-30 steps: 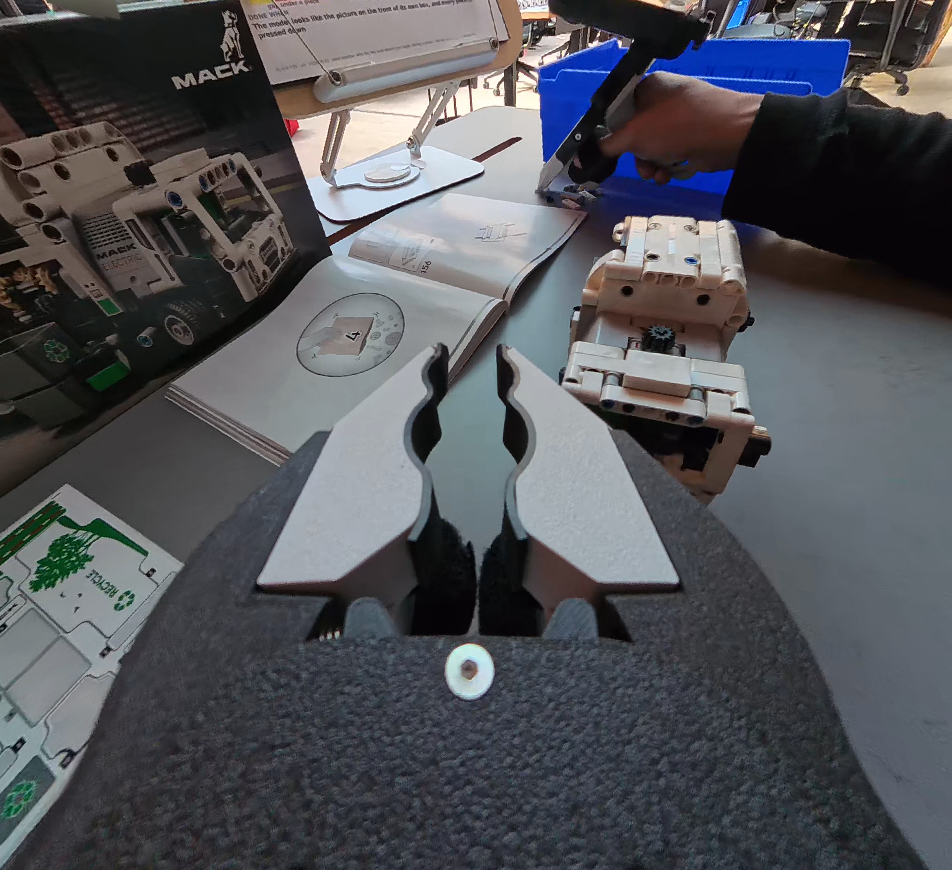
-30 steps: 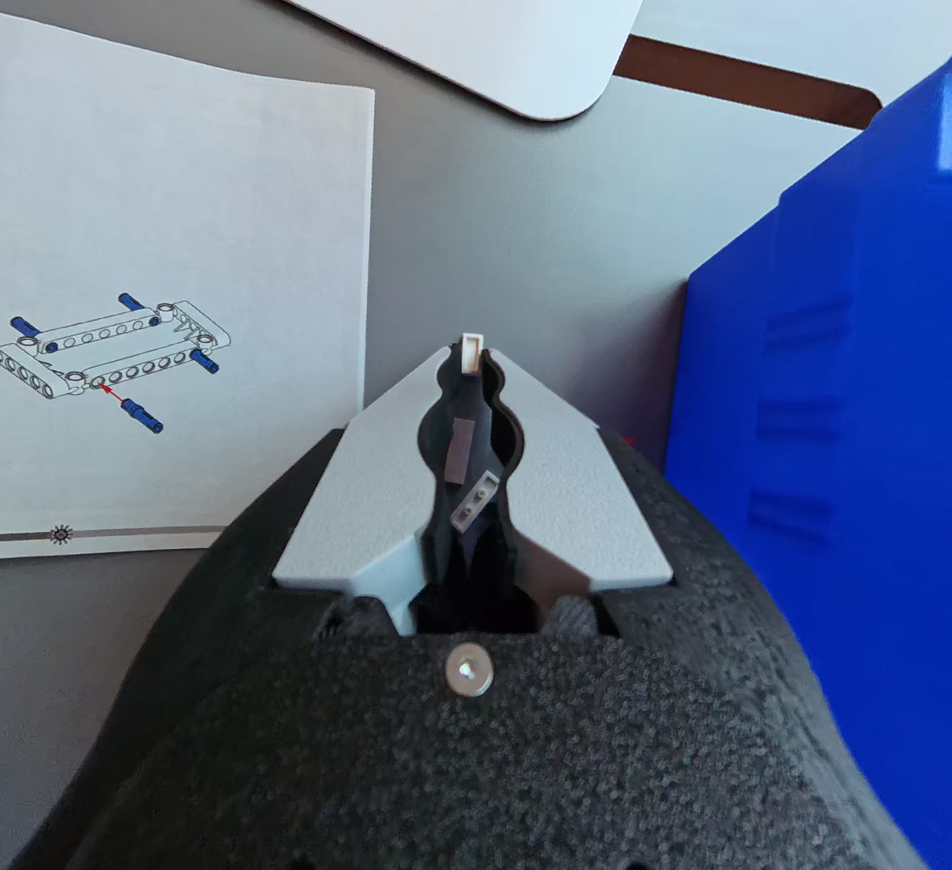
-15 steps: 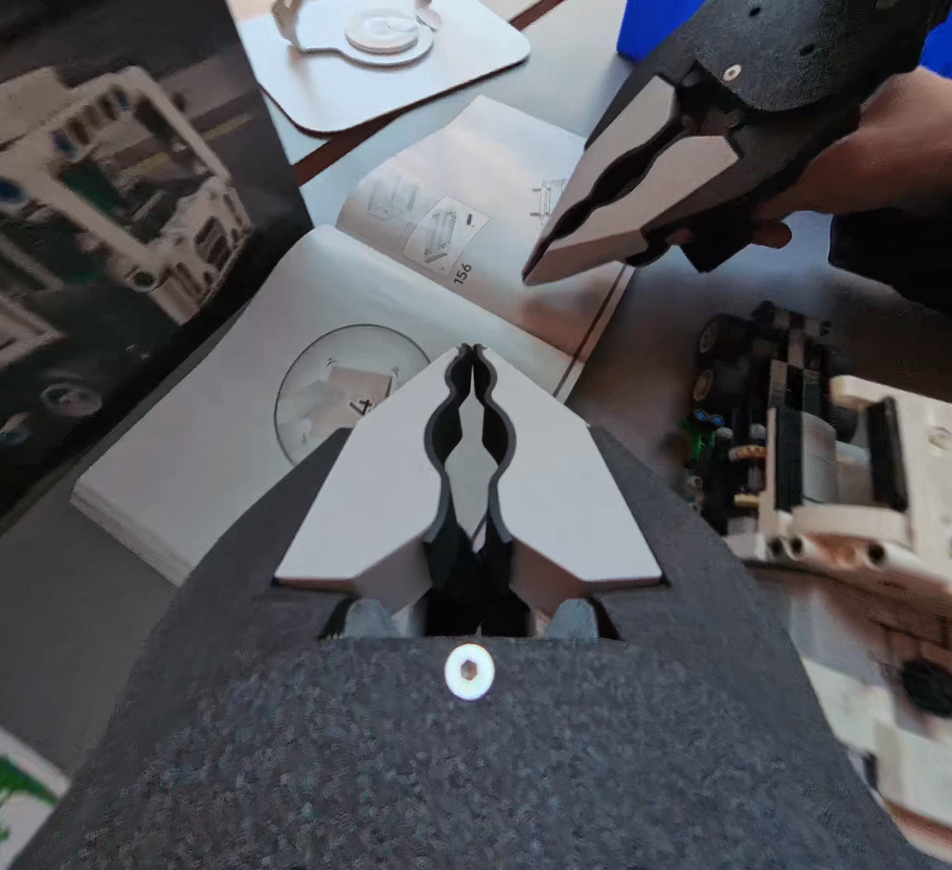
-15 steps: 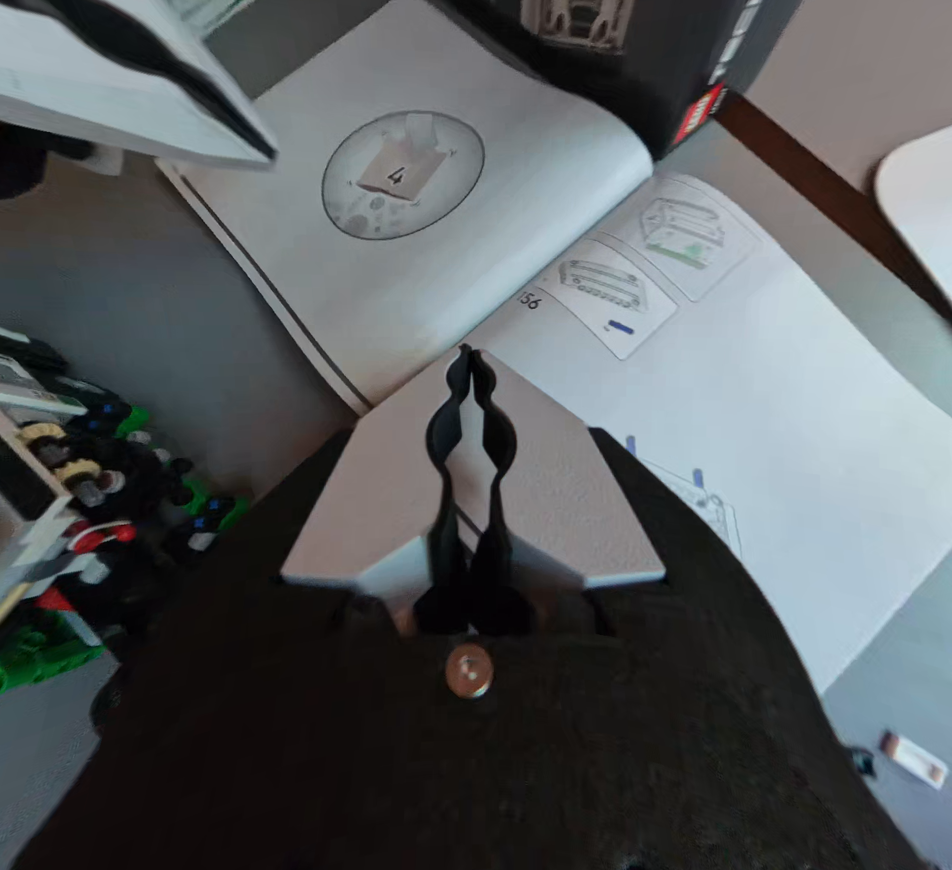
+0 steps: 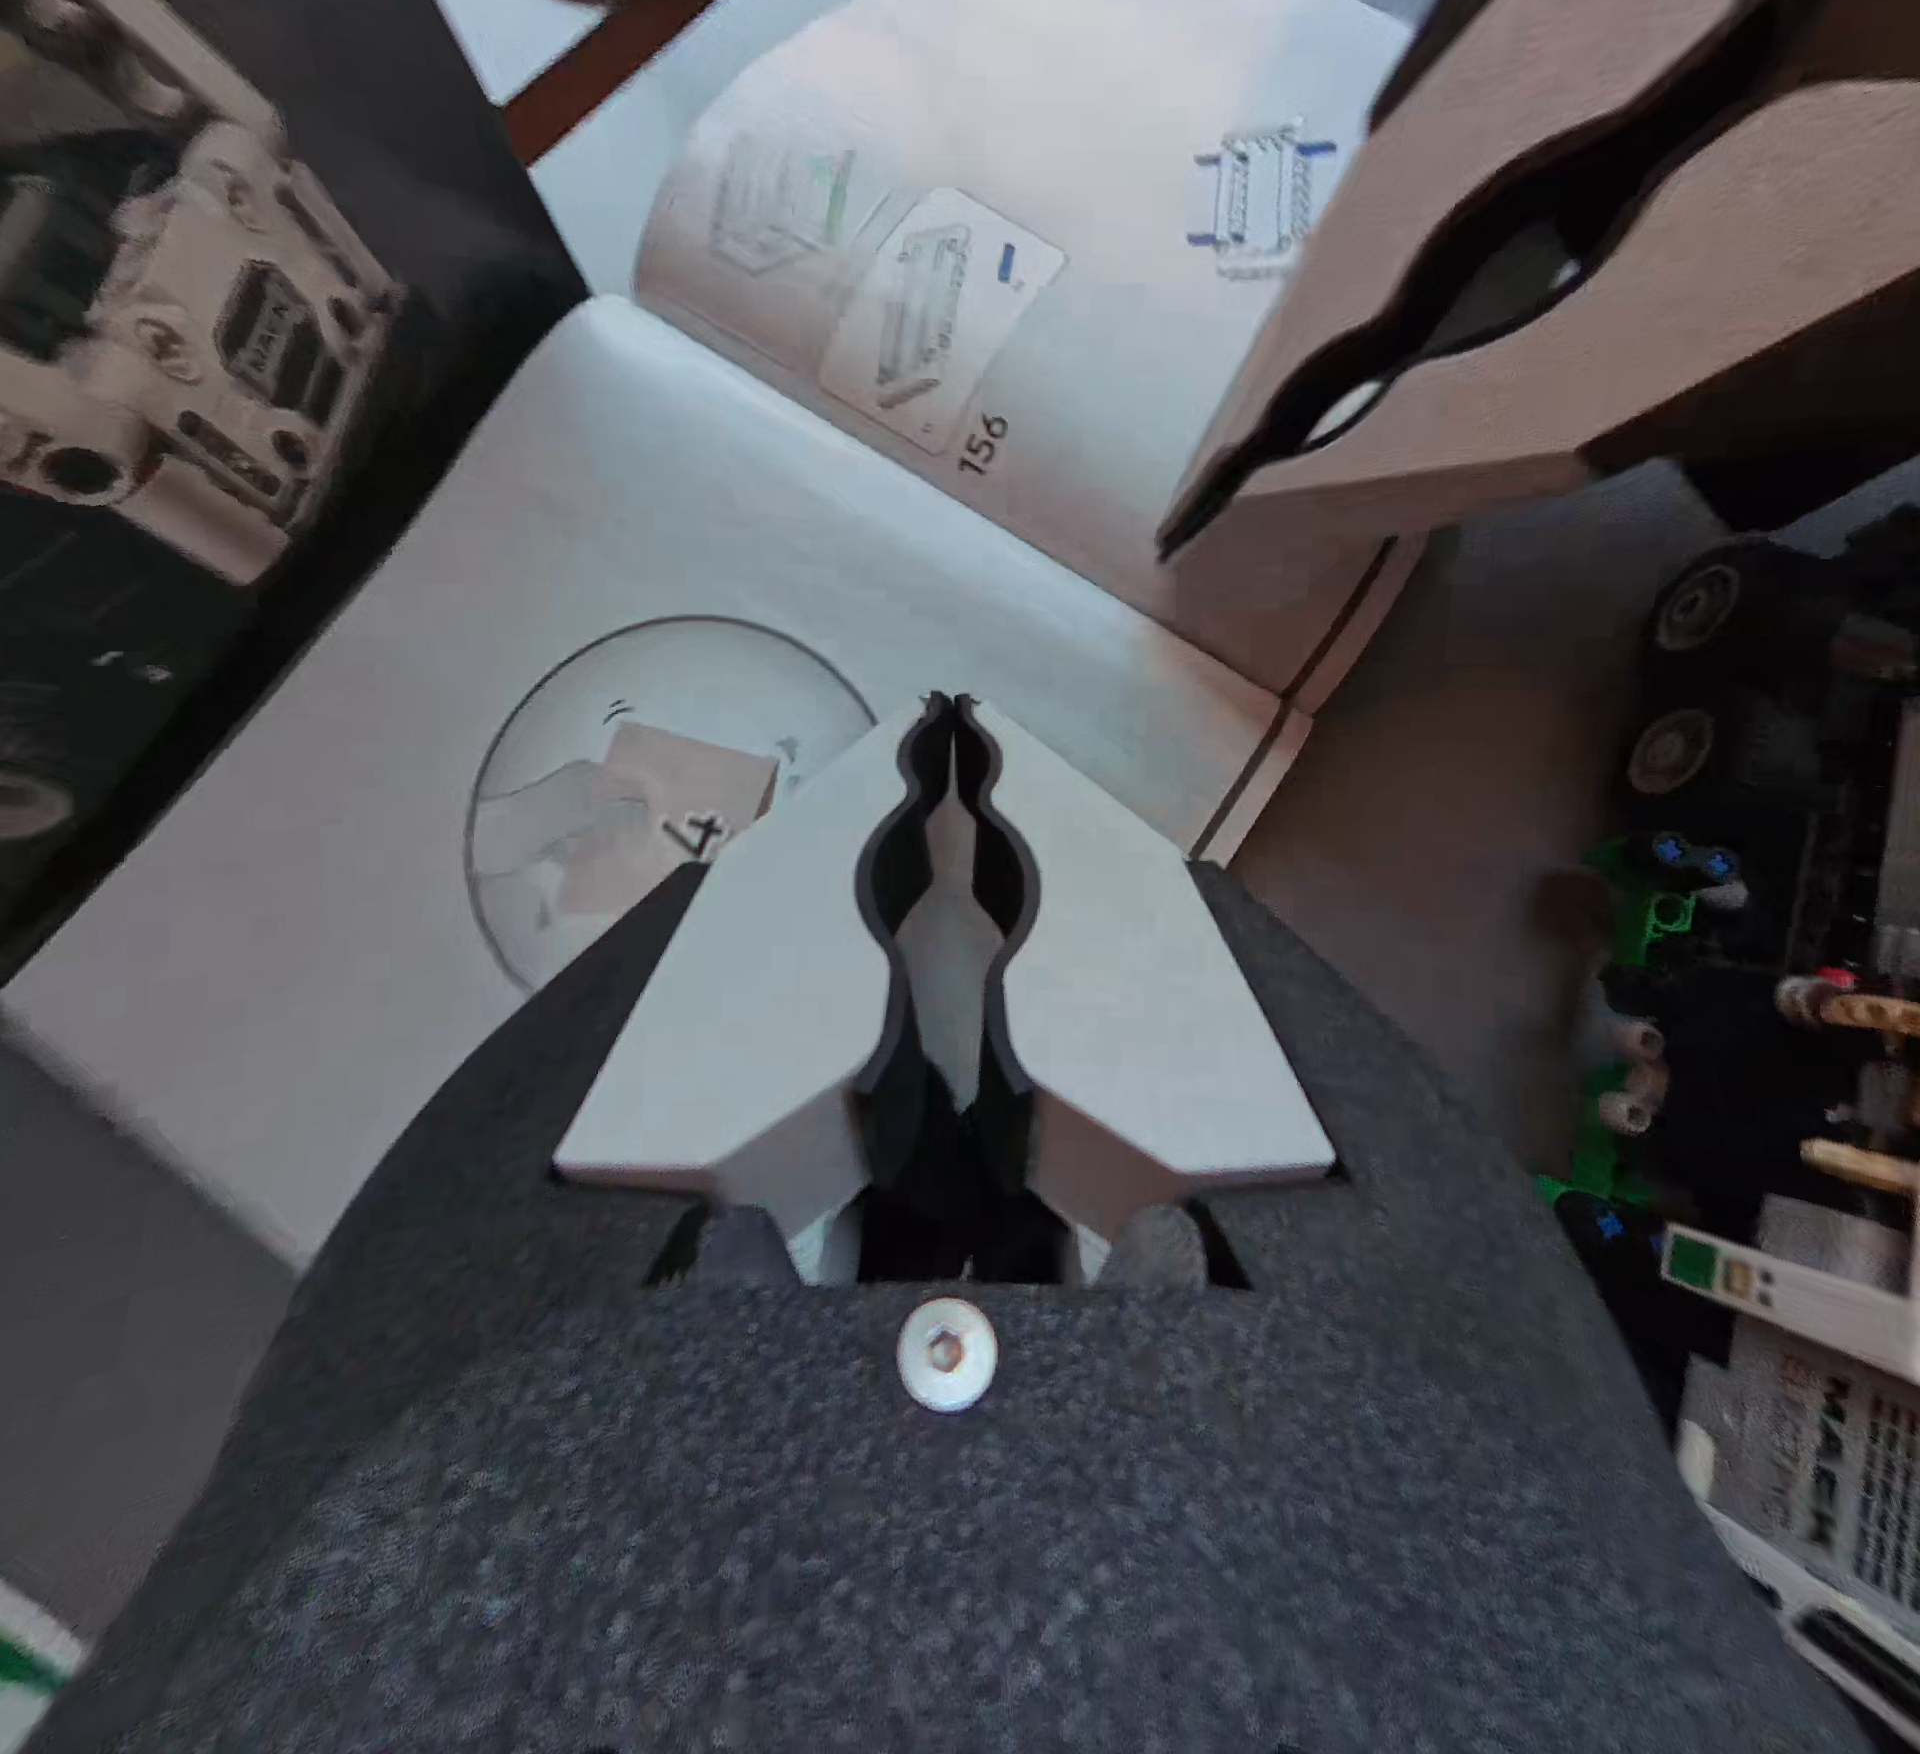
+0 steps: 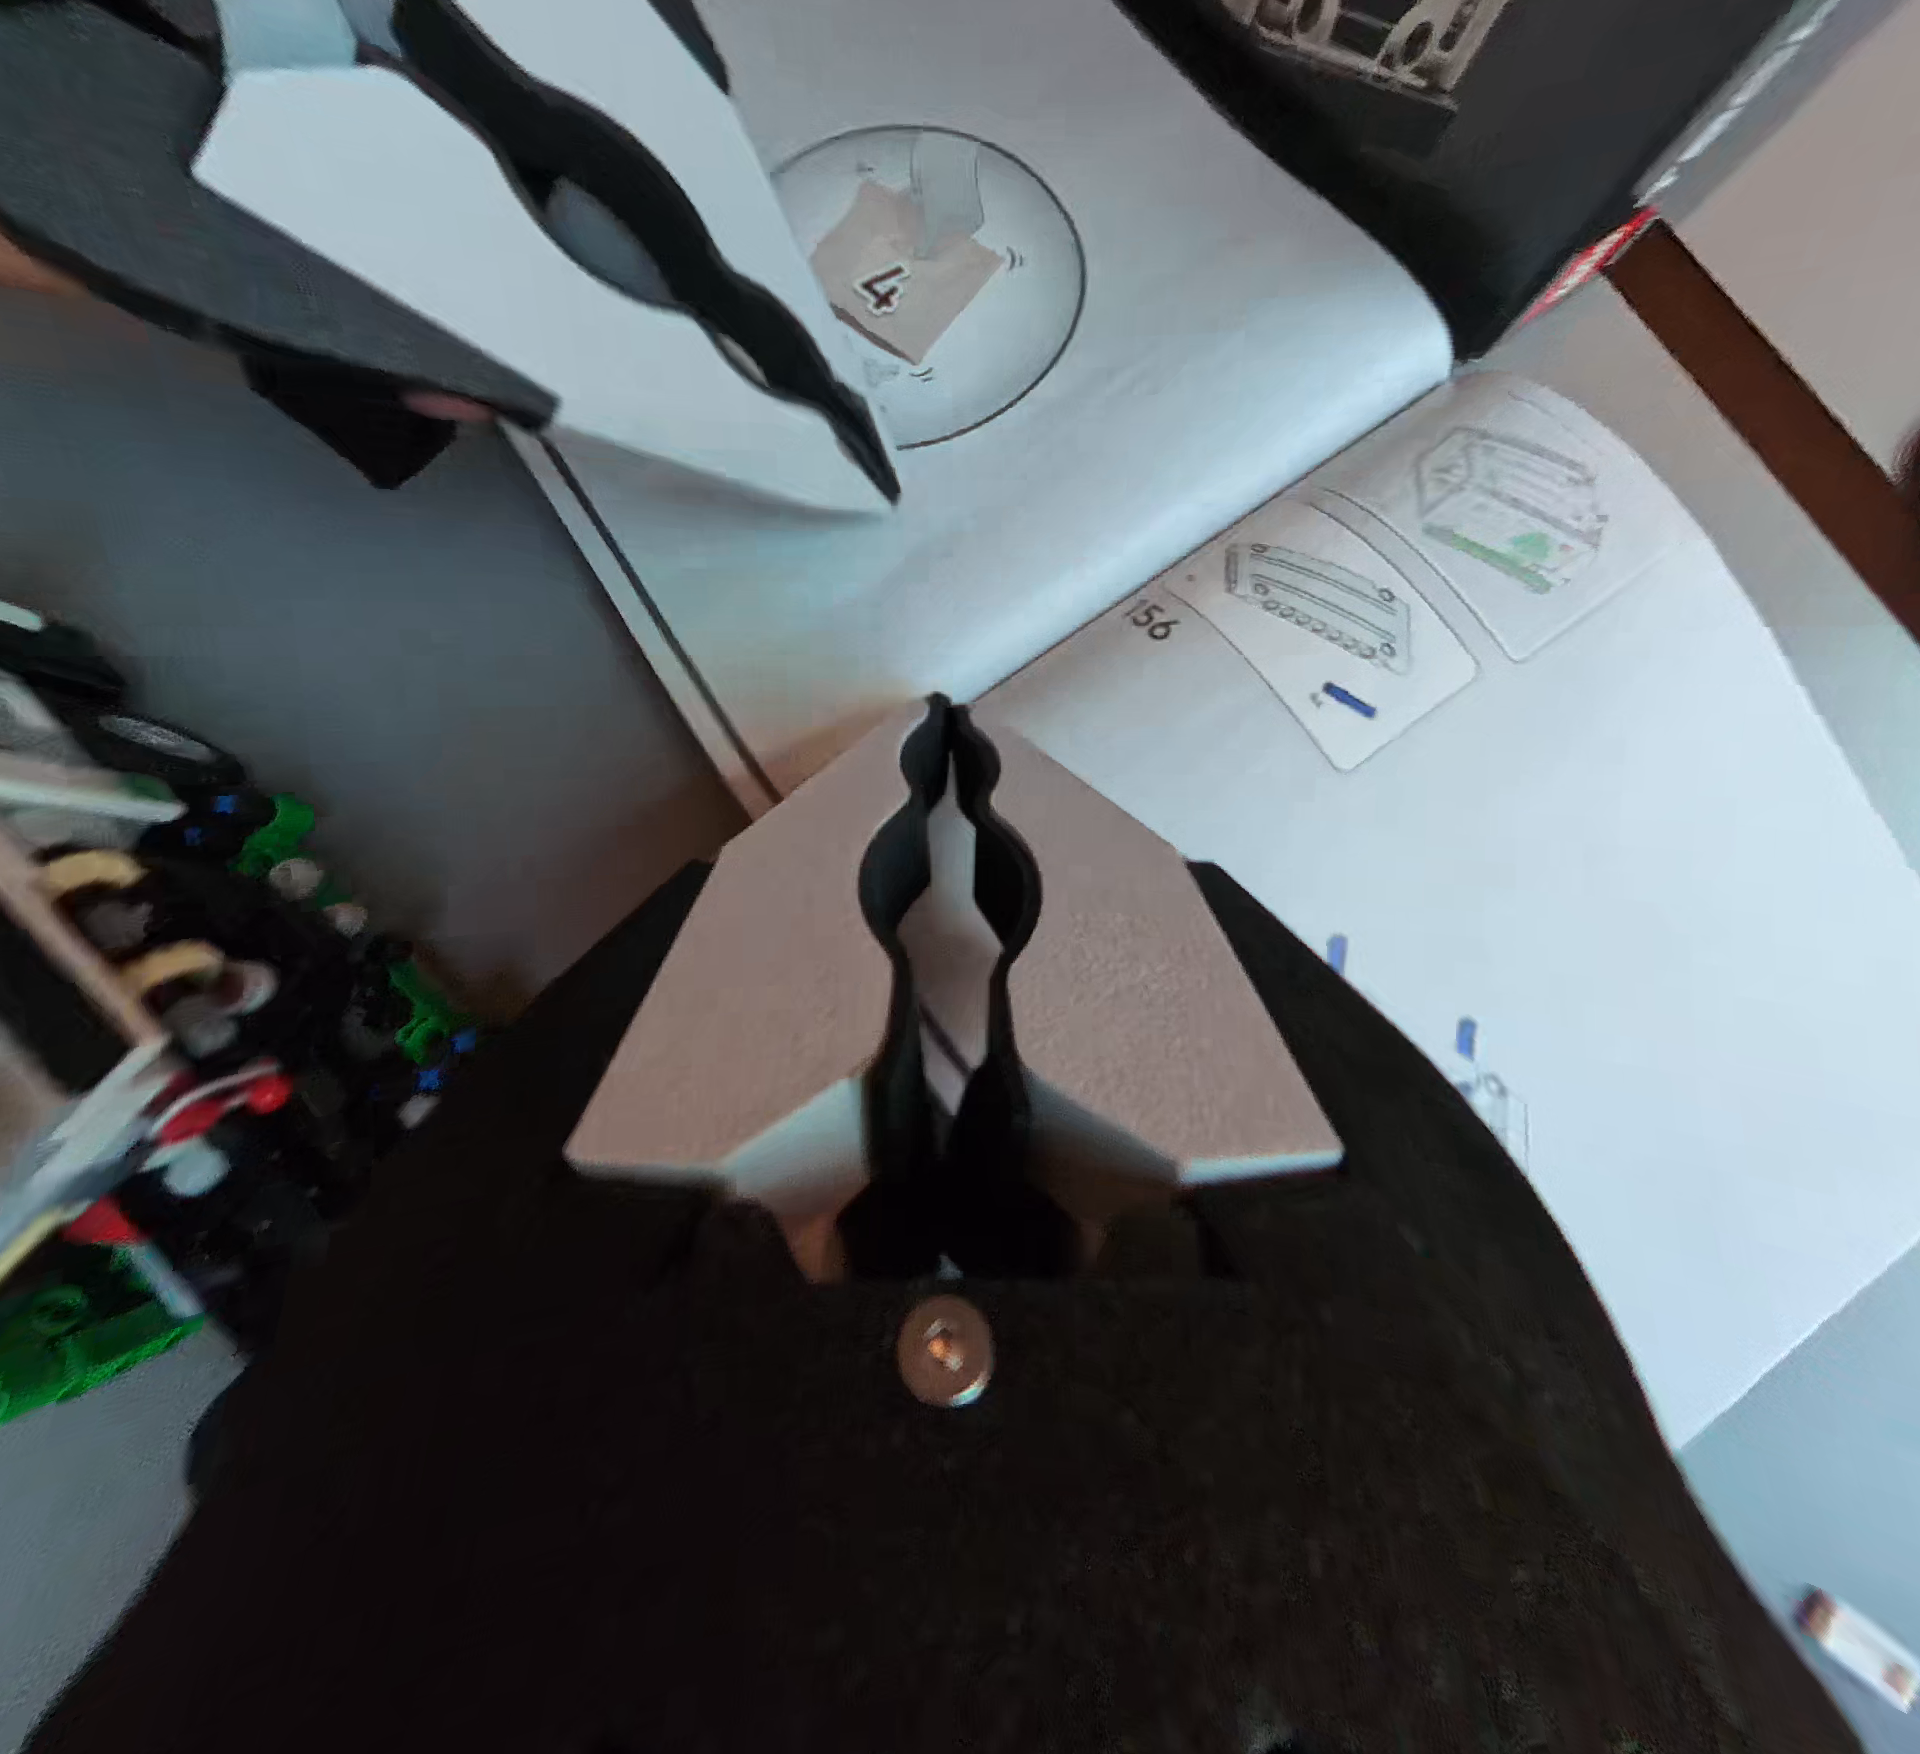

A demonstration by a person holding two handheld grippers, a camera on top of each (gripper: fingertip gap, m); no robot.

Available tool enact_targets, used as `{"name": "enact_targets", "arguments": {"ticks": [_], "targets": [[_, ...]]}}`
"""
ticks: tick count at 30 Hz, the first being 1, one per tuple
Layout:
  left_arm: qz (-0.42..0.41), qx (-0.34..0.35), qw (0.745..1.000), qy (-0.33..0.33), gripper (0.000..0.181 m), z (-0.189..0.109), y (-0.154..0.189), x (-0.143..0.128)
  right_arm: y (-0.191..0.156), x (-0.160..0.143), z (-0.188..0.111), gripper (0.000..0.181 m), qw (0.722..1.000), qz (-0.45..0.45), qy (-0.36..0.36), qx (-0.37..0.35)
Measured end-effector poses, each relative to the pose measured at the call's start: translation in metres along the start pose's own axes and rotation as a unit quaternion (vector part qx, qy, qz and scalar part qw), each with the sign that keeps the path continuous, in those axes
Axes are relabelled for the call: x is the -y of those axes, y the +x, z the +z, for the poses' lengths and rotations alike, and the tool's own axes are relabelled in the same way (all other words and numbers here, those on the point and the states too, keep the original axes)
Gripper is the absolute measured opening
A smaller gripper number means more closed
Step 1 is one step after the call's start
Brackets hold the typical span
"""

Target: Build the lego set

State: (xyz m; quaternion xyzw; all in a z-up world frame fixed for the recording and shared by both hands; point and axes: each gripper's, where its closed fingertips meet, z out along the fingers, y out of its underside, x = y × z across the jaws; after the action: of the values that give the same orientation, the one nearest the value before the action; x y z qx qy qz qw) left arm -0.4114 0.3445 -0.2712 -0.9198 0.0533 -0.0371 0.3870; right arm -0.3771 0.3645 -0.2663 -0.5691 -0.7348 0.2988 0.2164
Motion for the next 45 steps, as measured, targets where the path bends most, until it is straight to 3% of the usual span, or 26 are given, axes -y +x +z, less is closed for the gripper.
{"name": "enact_targets", "arguments": {"ticks": [1,5,8,9,11,13,16,19,22,25,28,29,30,32,35,38,43,45], "targets": [[-0.010,0.020,0.999,0.026,0.001,-0.013,-0.003,0.002,-0.003,0.001,-0.016,0.001,0.999,0.006,0.034,-0.001],[-0.049,0.017,0.987,0.155,0.019,-0.077,0.014,-0.007,-0.015,-0.018,-0.088,0.014,0.982,0.053,0.179,-0.006],[-0.022,0.014,0.976,0.214,0.024,-0.104,0.025,-0.027,-0.022,-0.039,-0.113,0.028,0.967,0.095,0.235,0.005],[-0.023,0.012,0.975,0.220,0.024,-0.107,0.025,-0.033,-0.023,-0.045,-0.114,0.041,0.970,0.106,0.218,0.005],[-0.020,0.025,0.975,0.221,0.035,-0.113,0.018,-0.033,-0.007,-0.051,-0.115,0.040,0.971,0.104,0.205,-0.064],[-0.036,0.046,0.966,0.253,0.034,-0.119,0.006,-0.032,-0.003,-0.055,-0.113,0.039,0.969,0.096,0.210,-0.088],[-0.054,0.057,0.960,0.270,0.034,-0.125,-0.004,-0.030,-0.009,-0.073,-0.088,0.041,0.982,0.092,0.155,-0.050],[-0.055,0.055,0.962,0.261,0.034,-0.122,-0.004,-0.032,-0.015,-0.066,-0.094,0.035,0.977,0.099,0.189,-0.017],[-0.052,0.052,0.963,0.259,0.031,-0.123,-0.002,-0.033,-0.018,-0.068,-0.091,0.039,0.979,0.100,0.177,-0.008],[-0.061,-0.005,0.968,0.245,0.031,-0.123,0.015,-0.029,-0.021,-0.069,-0.089,0.039,0.985,0.068,0.157,-0.018],[-0.035,-0.073,0.977,0.199,0.051,-0.135,0.042,-0.030,-0.034,-0.063,-0.096,0.043,0.986,0.051,0.158,0.011],[-0.036,-0.102,0.978,0.179,0.060,-0.143,0.051,-0.033,-0.040,-0.060,-0.100,0.052,0.986,0.046,0.157,0.021],[-0.056,-0.114,0.974,0.189,0.074,-0.154,0.056,-0.034,-0.044,-0.057,-0.107,0.051,0.986,0.040,0.163,0.023],[-0.074,-0.140,0.967,0.198,0.075,-0.169,0.077,-0.048,-0.056,-0.051,-0.120,0.046,0.981,0.029,0.189,0.029],[-0.031,-0.118,0.981,0.154,0.085,-0.168,0.115,-0.089,-0.065,-0.071,-0.118,0.048,0.988,0.031,0.147,0.028],[0.003,-0.055,0.992,0.112,0.087,-0.159,0.127,-0.113,-0.075,-0.099,-0.103,0.047,0.992,0.056,0.101,0.045],[0.013,-0.016,0.997,0.070,0.084,-0.130,0.130,-0.122,-0.084,-0.102,-0.089,0.048,0.994,0.053,0.074,0.055],[0.013,-0.005,0.997,0.076,0.070,-0.123,0.127,-0.116,-0.086,-0.101,-0.086,0.045,0.994,0.049,0.070,0.063]]}}
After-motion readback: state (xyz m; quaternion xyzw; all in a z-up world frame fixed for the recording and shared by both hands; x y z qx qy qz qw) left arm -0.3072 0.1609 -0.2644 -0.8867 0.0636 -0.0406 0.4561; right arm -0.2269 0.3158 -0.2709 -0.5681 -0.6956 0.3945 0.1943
